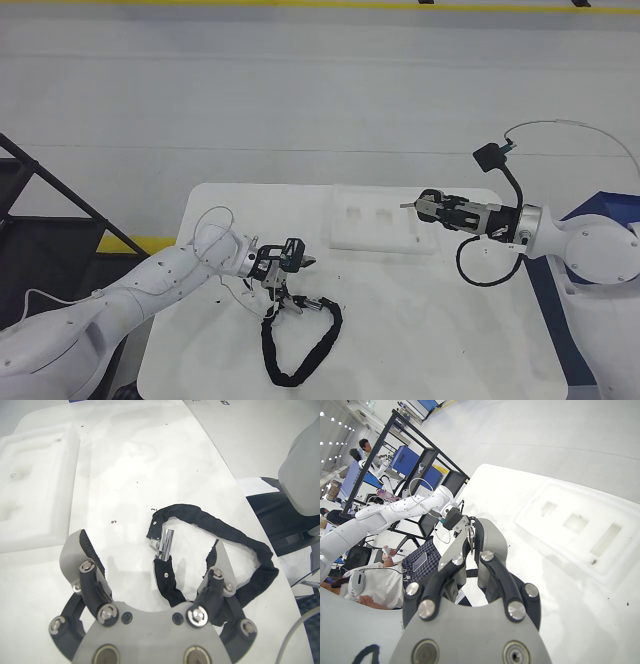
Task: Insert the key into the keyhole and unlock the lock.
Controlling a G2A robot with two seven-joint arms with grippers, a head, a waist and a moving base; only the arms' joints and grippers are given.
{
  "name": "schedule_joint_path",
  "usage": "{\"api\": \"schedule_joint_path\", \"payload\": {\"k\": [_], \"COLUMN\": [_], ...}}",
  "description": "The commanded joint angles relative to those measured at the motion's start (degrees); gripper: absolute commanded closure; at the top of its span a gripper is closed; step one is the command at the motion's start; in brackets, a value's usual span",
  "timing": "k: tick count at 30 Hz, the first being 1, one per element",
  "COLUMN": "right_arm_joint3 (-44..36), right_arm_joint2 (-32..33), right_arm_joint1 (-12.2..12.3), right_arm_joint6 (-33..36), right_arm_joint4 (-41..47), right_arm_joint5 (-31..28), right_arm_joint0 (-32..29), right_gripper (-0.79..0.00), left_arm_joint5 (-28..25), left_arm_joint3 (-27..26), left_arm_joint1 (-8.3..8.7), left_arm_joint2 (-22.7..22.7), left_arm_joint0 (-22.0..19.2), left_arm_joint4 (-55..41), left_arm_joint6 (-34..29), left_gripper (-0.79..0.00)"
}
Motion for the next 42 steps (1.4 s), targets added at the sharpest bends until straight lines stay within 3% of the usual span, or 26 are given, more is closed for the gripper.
{"api": "schedule_joint_path", "payload": {"k": [1, 6, 9, 19, 22, 41, 42], "right_arm_joint3": [0.0, 0.0, 0.0, 0.0, 0.0, 0.0, 0.0], "right_arm_joint2": [0.0, 0.0, 0.0, 0.0, 0.0, 0.0, 0.0], "right_arm_joint1": [0.0, 0.0, 0.0, 0.0, 0.0, 0.0, 0.0], "right_arm_joint6": [0.0, 0.0, 0.0, 0.0, 0.0, 0.0, 0.0], "right_arm_joint4": [0.0, 0.0, 0.0, 0.0, 0.0, 0.0, 0.0], "right_arm_joint5": [0.0, 0.0, 0.0, 0.0, 0.0, 0.0, 0.0], "right_arm_joint0": [0.0, 0.0, 0.0, 0.0, 0.0, 0.0, 0.0], "right_gripper": [0.0, 0.0, 0.0, 0.0, 0.0, 0.0, 0.0], "left_arm_joint5": [0.0, 0.36, 3.87, 11.83, 13.13, 13.76, 13.79], "left_arm_joint3": [0.0, -0.61, -1.79, 3.4, 4.57, 5.25, 5.33], "left_arm_joint1": [0.0, -0.05, -0.09, -0.7, -1.14, -3.69, -3.76], "left_arm_joint2": [0.0, 0.0, -0.07, 0.0, -0.11, -2.38, -2.49], "left_arm_joint0": [0.0, 0.46, 1.64, 5.49, 5.53, 7.44, 7.53], "left_arm_joint4": [0.0, 0.27, 4.07, 19.03, 20.72, 20.27, 20.35], "left_arm_joint6": [0.0, -0.3, -0.81, 15.38, 17.05, 12.11, 12.08], "left_gripper": [-0.785, -0.785, -0.785, -0.785, -0.785, -0.785, -0.677]}}
